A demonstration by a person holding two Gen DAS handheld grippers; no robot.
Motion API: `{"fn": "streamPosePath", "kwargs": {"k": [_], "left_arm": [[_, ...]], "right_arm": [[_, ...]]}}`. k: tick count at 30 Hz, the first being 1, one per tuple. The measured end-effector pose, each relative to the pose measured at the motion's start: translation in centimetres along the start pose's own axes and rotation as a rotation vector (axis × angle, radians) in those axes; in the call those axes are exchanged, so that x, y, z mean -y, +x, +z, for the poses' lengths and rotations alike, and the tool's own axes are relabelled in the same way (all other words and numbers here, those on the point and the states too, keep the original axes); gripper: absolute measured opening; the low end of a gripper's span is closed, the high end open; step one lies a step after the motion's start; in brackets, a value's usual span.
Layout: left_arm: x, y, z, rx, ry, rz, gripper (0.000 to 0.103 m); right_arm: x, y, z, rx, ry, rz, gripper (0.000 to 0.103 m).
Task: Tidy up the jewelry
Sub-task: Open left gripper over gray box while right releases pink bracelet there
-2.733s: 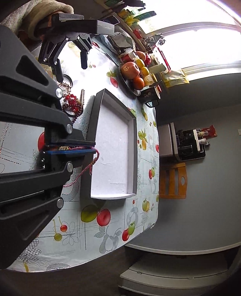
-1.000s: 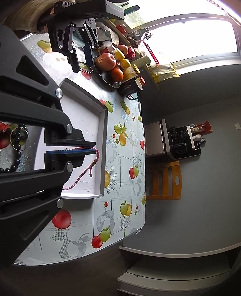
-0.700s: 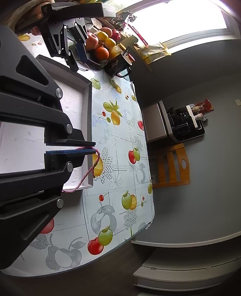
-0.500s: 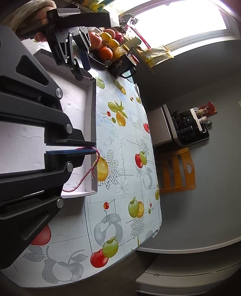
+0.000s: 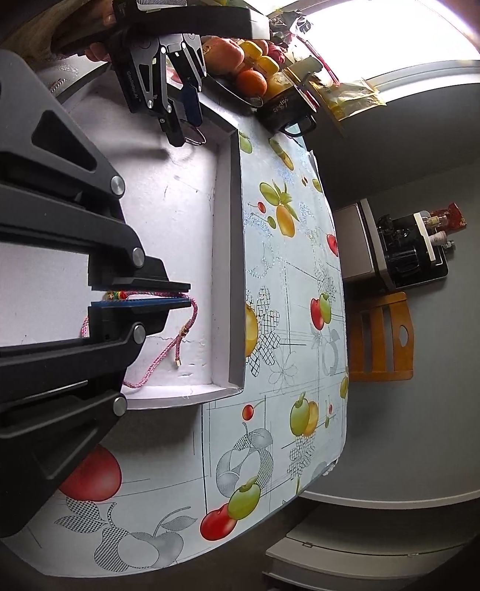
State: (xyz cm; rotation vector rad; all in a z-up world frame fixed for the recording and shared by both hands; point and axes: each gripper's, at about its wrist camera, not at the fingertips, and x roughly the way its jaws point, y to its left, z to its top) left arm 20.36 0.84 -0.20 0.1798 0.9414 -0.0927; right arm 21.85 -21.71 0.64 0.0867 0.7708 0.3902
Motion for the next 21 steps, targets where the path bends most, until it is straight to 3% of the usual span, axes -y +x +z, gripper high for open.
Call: {"fn": "streamPosePath", "kwargs": {"k": [4, 11, 18, 21], "left_arm": [[0.6, 0.1, -0.4, 0.0, 0.033, 0.035, 0.048], [0.7, 0.2, -0.5, -0.008, 0.036, 0.012, 0.048], [1.1, 0.0, -0.6, -0.003, 0.045, -0.002, 0.063], [1.0, -0.3, -0.5, 0.005, 0.034, -0.023, 0.07]], "right_arm": [[0.3, -0.2, 0.0, 0.001, 0.014, -0.006, 0.003], [0.3, -0.1, 0.1, -0.006, 0.015, -0.016, 0.003], [0.2, -0.2, 0.0, -0.004, 0.014, -0.016, 0.004], [0.4, -0.2, 0.0, -0.003, 0.024, -0.015, 0.013]]}}
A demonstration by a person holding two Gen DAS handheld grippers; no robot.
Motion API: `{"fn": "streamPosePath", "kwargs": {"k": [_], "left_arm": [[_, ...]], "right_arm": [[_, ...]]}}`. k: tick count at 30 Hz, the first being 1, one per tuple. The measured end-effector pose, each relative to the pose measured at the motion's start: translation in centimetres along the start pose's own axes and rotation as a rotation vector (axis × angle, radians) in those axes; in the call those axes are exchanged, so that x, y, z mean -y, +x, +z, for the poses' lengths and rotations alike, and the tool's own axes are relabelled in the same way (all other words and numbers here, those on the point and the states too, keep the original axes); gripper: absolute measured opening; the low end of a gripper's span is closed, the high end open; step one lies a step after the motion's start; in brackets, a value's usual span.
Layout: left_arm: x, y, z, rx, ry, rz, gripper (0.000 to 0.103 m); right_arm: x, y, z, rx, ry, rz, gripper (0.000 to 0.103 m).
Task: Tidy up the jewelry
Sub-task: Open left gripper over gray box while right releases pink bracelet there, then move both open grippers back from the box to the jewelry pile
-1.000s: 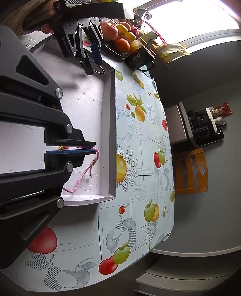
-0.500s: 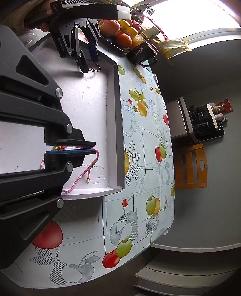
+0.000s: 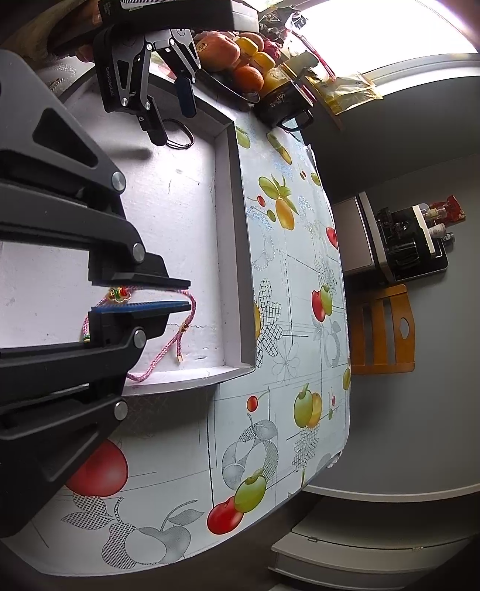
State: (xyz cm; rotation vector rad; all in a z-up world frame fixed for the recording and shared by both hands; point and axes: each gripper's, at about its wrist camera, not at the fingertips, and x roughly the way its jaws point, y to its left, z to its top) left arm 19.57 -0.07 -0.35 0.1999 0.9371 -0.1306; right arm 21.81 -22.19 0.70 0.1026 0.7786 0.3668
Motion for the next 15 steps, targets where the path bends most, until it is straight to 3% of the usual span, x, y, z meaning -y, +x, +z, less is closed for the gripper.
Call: {"fn": "streamPosePath", "kwargs": {"k": [2, 6, 8, 11, 15], "left_arm": [[0.0, -0.2, 0.0, 0.009, 0.0, -0.008, 0.074], [0.3, -0.7, 0.1, 0.031, 0.008, -0.002, 0.081], [0.2, -1.2, 0.2, 0.048, 0.0, -0.01, 0.084], [0.0, -2.3, 0.4, 0.075, -0.012, -0.03, 0.088], [0.1, -4.3, 0.9, 0.108, -0.013, 0.004, 0.09]], "right_arm": [[0.1, -0.2, 0.0, 0.012, 0.006, 0.001, 0.032], [0.4, -0.9, 0.3, 0.047, 0.03, 0.02, 0.057], [0.7, -1.5, 0.4, 0.076, 0.055, 0.042, 0.077], [1.0, -2.2, 0.7, 0.107, 0.075, 0.072, 0.086], [0.9, -3.1, 1.0, 0.142, 0.07, 0.075, 0.091]]}}
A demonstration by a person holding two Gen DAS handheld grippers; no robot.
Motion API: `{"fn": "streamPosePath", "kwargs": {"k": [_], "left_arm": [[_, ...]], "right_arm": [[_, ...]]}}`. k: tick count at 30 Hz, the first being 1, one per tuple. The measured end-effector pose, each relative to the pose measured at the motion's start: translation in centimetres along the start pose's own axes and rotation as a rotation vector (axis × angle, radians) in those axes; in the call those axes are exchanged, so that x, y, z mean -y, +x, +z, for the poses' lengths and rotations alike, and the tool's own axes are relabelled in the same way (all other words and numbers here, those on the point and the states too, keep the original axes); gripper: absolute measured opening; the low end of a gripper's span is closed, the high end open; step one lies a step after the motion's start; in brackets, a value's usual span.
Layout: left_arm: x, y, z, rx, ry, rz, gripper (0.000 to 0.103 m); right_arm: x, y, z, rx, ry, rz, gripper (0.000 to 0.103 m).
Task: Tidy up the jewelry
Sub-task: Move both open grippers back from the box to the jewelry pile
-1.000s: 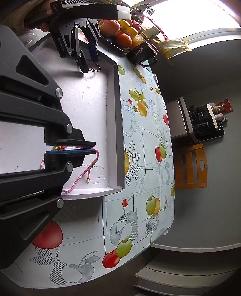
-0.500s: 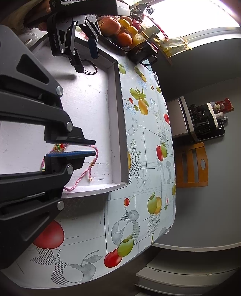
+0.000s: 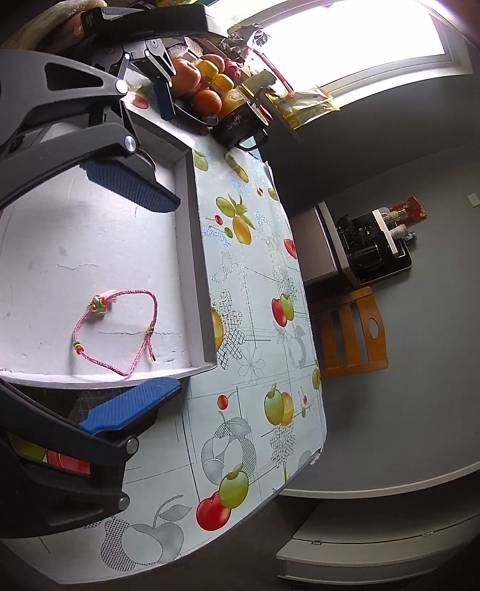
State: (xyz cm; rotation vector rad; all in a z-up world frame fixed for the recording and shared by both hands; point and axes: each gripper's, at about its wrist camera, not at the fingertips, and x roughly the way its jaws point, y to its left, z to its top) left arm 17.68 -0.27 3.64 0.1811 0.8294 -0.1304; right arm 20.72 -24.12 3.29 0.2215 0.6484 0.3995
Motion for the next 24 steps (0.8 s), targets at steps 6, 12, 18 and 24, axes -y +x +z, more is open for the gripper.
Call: {"fn": "streamPosePath", "kwargs": {"k": [6, 12, 18, 24], "left_arm": [[0.2, -4.8, 0.2, 0.051, 0.035, 0.034, 0.092], [-1.0, -8.4, -1.3, 0.082, -0.005, 0.01, 0.094], [-0.7, -10.7, -3.5, 0.107, -0.004, -0.004, 0.095], [-0.7, -11.5, -5.8, 0.1, -0.005, -0.008, 0.095]], "right_arm": [[-0.2, -3.1, 1.1, 0.016, 0.05, -0.021, 0.097], [-1.6, -6.9, 0.7, -0.009, 0.007, -0.07, 0.098], [-3.4, -10.2, -0.9, 0.004, -0.051, -0.096, 0.098], [-4.3, -11.8, -3.4, 0.005, -0.079, -0.104, 0.098]]}}
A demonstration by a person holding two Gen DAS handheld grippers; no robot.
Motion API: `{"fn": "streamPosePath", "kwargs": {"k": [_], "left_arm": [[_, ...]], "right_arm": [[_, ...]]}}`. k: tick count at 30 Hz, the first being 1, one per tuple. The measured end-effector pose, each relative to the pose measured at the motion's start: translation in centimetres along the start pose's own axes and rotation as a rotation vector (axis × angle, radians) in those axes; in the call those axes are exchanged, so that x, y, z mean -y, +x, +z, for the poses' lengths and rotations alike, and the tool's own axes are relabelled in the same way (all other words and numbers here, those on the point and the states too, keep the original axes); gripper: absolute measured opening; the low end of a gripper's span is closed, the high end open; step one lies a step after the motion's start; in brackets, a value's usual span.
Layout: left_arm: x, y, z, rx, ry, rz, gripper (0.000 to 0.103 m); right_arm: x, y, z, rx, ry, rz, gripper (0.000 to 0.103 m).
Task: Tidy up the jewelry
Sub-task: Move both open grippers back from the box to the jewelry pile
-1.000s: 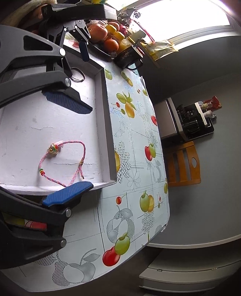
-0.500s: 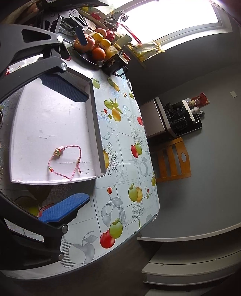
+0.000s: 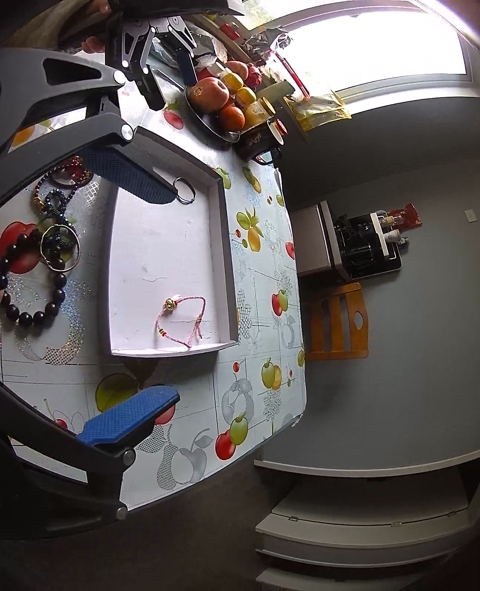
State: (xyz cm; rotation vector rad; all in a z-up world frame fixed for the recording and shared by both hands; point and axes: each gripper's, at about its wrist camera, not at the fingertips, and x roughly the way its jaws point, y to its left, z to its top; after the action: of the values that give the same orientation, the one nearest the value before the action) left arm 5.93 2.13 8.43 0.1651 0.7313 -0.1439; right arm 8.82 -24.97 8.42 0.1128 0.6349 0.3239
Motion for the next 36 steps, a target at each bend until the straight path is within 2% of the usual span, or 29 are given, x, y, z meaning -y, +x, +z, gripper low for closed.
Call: {"fn": "streamPosePath", "kwargs": {"k": [8, 20, 30, 36], "left_arm": [[0.4, -0.1, -2.7, -0.034, 0.001, 0.0, 0.095], [1.7, 0.6, -6.4, -0.106, 0.021, -0.007, 0.095], [2.9, 1.6, -9.8, -0.186, 0.029, -0.086, 0.095], [3.3, 2.0, -10.2, -0.203, 0.027, -0.105, 0.095]], "right_arm": [[-0.3, -0.3, -2.7, -0.032, -0.003, 0.018, 0.098], [1.5, -0.9, -6.7, -0.087, -0.027, -0.024, 0.098], [2.2, -0.9, -9.3, -0.147, -0.04, -0.011, 0.098], [1.5, -1.0, -10.5, -0.173, -0.068, 0.021, 0.098]]}}
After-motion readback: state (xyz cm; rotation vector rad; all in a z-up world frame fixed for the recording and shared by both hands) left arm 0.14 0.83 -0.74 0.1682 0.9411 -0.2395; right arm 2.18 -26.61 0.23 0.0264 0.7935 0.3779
